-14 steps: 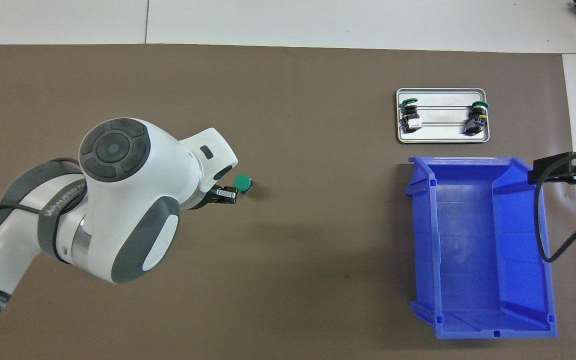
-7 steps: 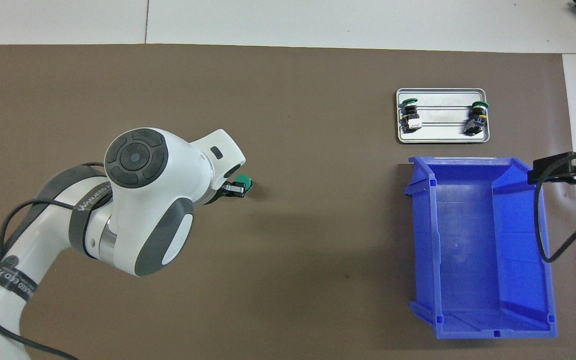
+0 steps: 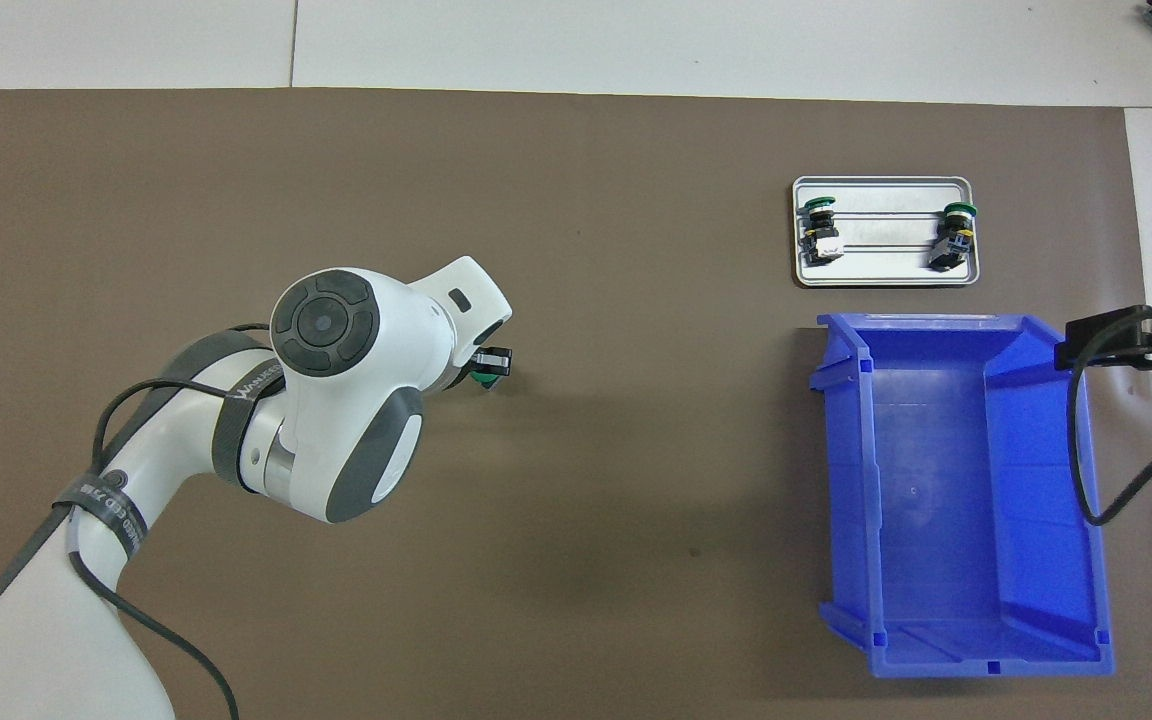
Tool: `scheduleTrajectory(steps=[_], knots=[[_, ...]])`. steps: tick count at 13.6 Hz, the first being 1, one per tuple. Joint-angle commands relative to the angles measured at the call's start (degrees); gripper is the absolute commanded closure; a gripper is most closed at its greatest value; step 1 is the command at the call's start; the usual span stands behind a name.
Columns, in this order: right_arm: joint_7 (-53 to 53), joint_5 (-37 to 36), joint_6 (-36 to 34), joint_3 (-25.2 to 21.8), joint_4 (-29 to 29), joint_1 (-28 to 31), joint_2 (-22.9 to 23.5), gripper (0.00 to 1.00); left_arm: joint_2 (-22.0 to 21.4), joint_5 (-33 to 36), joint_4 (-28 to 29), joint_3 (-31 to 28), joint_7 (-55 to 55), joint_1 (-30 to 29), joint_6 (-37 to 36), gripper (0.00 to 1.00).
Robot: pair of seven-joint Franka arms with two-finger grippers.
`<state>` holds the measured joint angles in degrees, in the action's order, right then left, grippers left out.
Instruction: Place and press button with both arms
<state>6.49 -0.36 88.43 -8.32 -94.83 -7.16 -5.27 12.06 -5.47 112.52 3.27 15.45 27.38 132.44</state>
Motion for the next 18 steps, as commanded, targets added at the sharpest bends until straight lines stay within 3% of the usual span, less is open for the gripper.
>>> scheduleTrajectory(steps=[1,6,8,15,18], knots=[[-1.1,0.9,-0.5,-0.1,-1.0,0.4,-0.8,0.00,2.4,1.7,-0.8,-0.8,1.4,1.9,2.2,1.00],[-1.1,0.9,-0.5,-0.1,-1.0,0.4,-0.8,0.00,3.9,2.0,0.2,-0.9,1.5,3.0,2.3,1.00],[-1.0,0.9,-0.5,-0.1,-1.0,0.4,-0.8,0.00,3.8,2.6,-2.3,-1.0,1.1,2.2,-0.1,1.00],[-0.7,1.5,0.2,0.0,-0.9,0.0,-0.7,0.00,2.4,2.6,-16.2,-1.4,-0.8,-2.4,-20.1,1.00],[1.7,1.6,2.2,0.4,-0.9,-4.0,0.4,0.00,-2.7,2.6,-17.5,-1.4,-6.5,-8.3,-28.1,0.96]])
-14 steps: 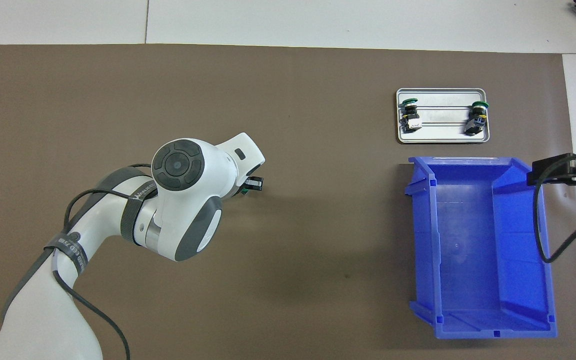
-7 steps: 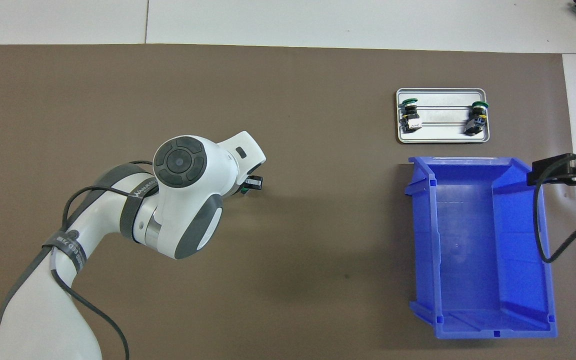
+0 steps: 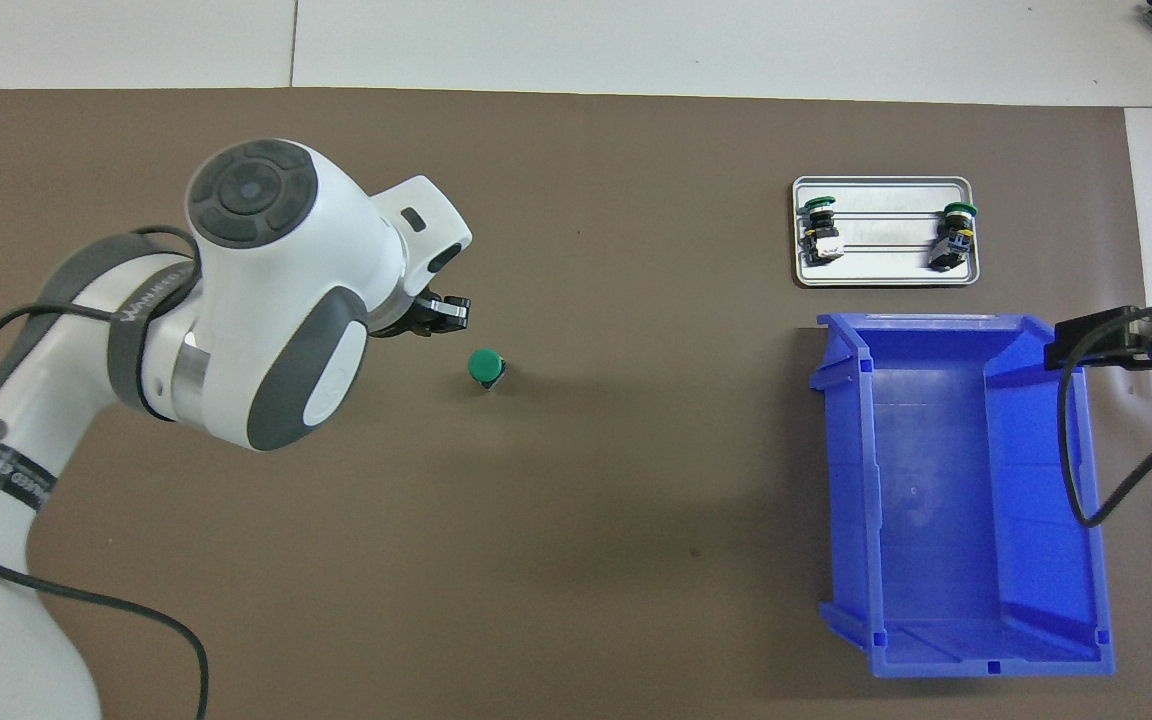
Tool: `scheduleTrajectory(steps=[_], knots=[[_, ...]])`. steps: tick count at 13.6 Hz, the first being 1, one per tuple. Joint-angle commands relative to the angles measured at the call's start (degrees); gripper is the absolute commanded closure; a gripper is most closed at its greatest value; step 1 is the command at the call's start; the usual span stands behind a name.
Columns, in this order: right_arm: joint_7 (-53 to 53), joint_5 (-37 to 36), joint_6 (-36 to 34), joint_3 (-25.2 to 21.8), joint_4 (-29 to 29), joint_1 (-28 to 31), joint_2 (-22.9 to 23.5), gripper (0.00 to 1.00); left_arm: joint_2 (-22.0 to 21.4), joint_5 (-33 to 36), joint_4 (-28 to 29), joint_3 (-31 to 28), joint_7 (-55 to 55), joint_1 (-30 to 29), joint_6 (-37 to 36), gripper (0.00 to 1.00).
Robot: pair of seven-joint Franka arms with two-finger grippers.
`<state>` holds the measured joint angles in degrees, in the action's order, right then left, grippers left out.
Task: Place and press button with both arms
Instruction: 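Reach the right gripper to the green part and grasp it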
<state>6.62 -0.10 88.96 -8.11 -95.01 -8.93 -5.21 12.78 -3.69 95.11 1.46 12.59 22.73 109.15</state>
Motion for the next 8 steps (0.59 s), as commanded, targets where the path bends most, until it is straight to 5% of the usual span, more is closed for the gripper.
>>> scheduleTrajectory(steps=[1,8], knots=[[5.2,1.3,3.4,0.2,-0.5,-5.3,1.5,0.00,-5.2,0.8,0.2,0.4,-5.2,-6.1,-8.0,0.94],[29.7,2.6,15.2,0.2,2.8,-20.2,12.2,0.00,-14.0,4.2,-0.5,-0.1,-6.8,-17.1,-19.7,0.39]])
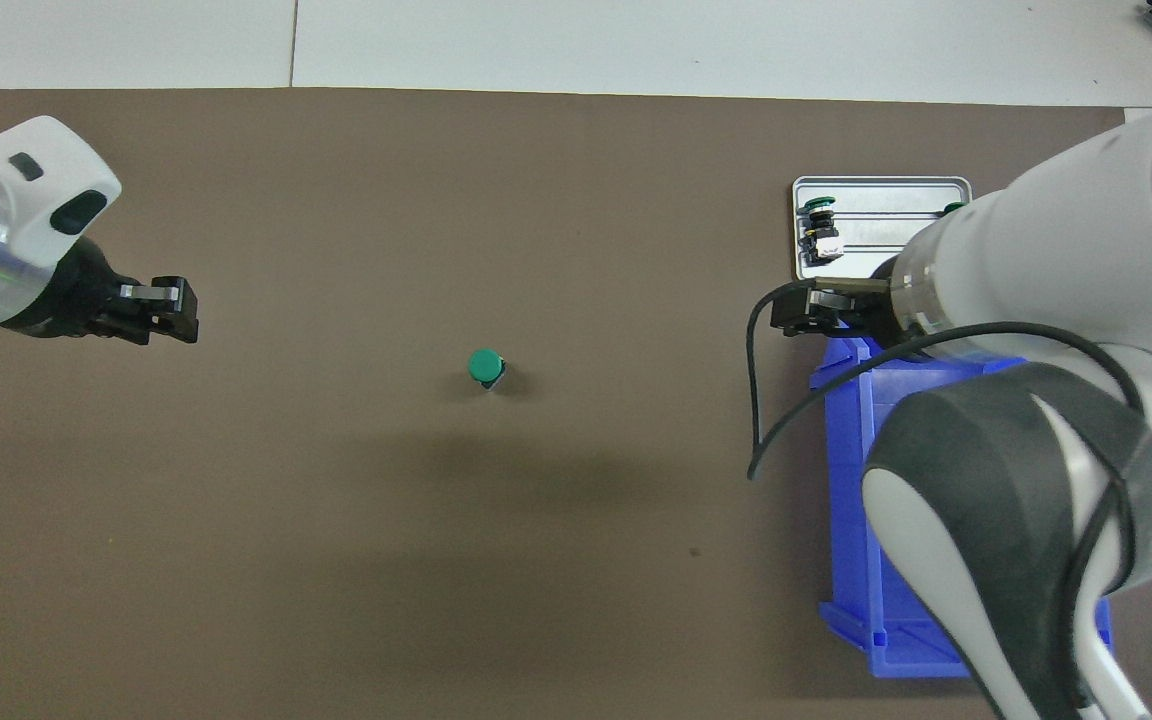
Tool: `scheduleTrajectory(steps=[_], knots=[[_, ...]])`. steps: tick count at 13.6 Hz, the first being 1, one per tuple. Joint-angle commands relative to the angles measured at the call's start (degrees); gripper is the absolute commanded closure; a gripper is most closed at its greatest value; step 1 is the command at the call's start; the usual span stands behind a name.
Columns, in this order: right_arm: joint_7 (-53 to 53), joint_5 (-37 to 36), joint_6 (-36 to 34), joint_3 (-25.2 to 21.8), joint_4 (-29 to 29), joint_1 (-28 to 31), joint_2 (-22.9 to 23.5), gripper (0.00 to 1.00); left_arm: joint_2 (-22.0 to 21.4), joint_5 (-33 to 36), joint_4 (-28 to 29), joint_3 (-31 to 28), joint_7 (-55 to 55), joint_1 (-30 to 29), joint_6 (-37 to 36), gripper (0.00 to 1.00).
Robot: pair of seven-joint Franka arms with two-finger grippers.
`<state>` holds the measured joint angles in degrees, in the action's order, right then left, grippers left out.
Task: Place and press button with both arms
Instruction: 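Reach the right gripper to the green part and grasp it, then lift the green part with the right gripper and carry it toward the bin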
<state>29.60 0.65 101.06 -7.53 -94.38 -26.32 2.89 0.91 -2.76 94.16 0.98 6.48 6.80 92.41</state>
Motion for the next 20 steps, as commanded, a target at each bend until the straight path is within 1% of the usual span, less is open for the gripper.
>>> scheduleTrajectory(steps=[1,2,4,6,7,9,12,14,16,20], knots=[[12.2,1.5,5.4,-0.4,2.8,-5.4,6.7,0.00,-2.6,5.9,-0.7,0.3,-3.0,-1.2,-4.8,0.36],[17.9,1.3,7.4,-0.4,4.2,-7.8,9.7,0.00,-2.6,6.4,-2.5,0.1,-5.2,-1.3,-7.0,0.35],[27.4,1.5,10.3,-0.4,7.0,-11.0,15.1,0.00,-2.1,5.6,-6.4,0.3,-5.7,-2.3,-9.3,0.33],[34.4,1.5,12.7,-0.3,8.9,-13.1,19.1,0.00,-2.2,4.6,-6.5,0.2,-5.6,-2.5,-10.0,0.32],[37.7,1.5,14.6,-0.3,9.2,-14.6,20.6,0.00,-2.4,4.6,-6.5,0.2,-5.4,-2.5,-9.8,0.29],[43.0,1.3,17.5,-0.3,9.5,-16.4,22.9,0.00,-2.6,4.0,-5.8,0.2,-5.3,-2.6,-8.8,0.13],[45.2,0.4,20.0,-0.4,11.8,-20.3,28.3,0.00,-4.0,-0.8,-3.3,-0.1,-5.2,-4.2,-6.8,0.13],[45.1,0.1,24.4,-0.3,10.9,-20.5,28.9,0.00,-4.7,-0.8,-2.1,-0.2,-5.1,-4.3,-6.4,0.13],[45.1,0.0,25.5,-0.4,10.8,-21.4,29.9,0.00,-4.7,-0.6,-2.1,-0.4,-5.2,-4.3,-6.9,0.13],[45.1,-0.4,30.9,-0.4,10.9,-21.1,32.9,0.00,-4.7,0.8,-2.1,-0.3,-5.0,-4.3,-7.7,0.13]])
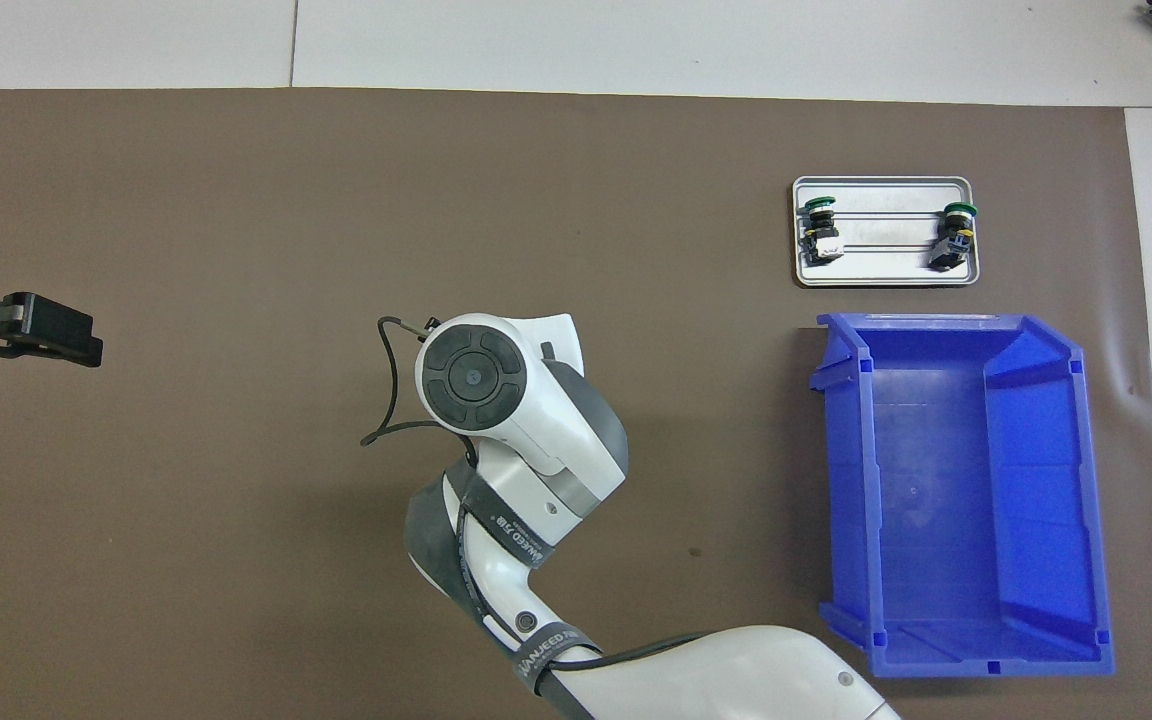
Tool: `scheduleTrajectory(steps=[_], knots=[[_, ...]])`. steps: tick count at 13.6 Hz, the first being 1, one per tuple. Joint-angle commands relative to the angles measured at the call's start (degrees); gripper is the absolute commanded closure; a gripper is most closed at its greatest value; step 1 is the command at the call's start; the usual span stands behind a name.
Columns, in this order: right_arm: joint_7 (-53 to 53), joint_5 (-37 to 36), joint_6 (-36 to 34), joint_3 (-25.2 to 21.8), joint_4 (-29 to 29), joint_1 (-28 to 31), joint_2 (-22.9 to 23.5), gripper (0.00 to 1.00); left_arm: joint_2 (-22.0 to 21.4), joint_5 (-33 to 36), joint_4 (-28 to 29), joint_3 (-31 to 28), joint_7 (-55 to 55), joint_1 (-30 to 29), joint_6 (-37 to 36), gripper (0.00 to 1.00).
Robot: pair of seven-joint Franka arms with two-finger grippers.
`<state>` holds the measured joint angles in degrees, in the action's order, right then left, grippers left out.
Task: Place and press button with both arms
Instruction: 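Lift the green part with the right gripper and carry it toward the bin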
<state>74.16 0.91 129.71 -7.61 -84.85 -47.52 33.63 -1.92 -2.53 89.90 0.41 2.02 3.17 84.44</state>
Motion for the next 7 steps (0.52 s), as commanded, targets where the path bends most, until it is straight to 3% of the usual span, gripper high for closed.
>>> scheduleTrajectory(steps=[1,6,7], knots=[[0.5,-0.7,2.6,-0.3,1.4,0.4,2.2,0.00,-1.9,2.9,2.1,0.4,-0.6,-0.4,0.0,0.13],[0.5,-0.5,5.6,-0.3,-1.9,-0.2,2.1,0.00,-1.9,4.0,1.9,0.2,-1.8,-2.2,-0.6,0.11],[0.5,-0.6,5.6,-0.3,-2.0,0.1,2.2,0.00,-1.9,4.0,2.0,0.1,-1.8,-2.2,-0.7,0.00]])
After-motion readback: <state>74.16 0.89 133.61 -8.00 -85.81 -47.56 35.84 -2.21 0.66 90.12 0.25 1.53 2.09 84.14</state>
